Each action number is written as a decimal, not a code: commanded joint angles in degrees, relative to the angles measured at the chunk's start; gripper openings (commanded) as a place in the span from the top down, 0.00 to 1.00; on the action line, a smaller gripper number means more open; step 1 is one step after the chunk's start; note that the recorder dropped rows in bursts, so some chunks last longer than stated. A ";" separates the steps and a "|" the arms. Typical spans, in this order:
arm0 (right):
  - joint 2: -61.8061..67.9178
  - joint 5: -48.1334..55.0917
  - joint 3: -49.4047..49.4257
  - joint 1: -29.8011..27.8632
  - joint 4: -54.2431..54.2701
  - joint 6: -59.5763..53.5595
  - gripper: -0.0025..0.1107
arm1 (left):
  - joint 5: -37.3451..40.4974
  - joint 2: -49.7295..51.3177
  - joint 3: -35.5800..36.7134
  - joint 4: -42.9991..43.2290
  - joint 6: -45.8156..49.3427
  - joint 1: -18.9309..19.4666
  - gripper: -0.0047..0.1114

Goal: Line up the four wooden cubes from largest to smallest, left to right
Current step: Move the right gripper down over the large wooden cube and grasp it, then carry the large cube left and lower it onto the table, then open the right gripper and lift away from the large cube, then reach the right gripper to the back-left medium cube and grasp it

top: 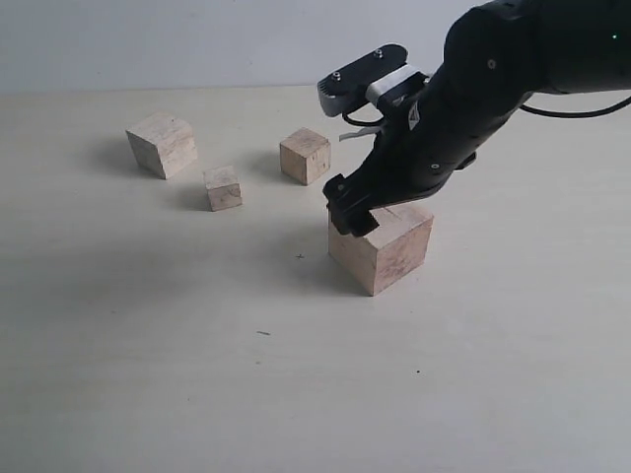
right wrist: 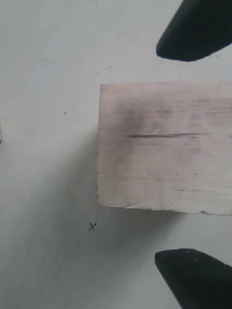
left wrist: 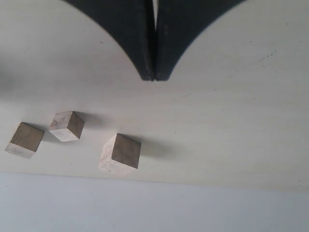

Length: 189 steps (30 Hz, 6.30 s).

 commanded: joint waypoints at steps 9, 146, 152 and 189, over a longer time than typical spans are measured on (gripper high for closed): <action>8.09 -5.74 -0.30 0.05 -4.51 -0.12 0.06 | -0.42 -0.24 -0.05 -0.15 -0.24 -0.44 0.96; 28.13 19.85 -45.57 5.83 30.41 -53.84 0.11 | -0.42 -0.24 -0.05 -0.15 -0.13 -0.44 0.96; 23.74 17.81 -45.57 5.83 30.41 -51.11 0.11 | -0.42 -0.24 -0.05 -0.15 -0.13 -0.44 0.96; 48.04 -14.51 -67.35 5.17 41.10 -47.57 0.12 | -0.42 -0.24 -0.05 -0.15 -0.23 -0.44 0.96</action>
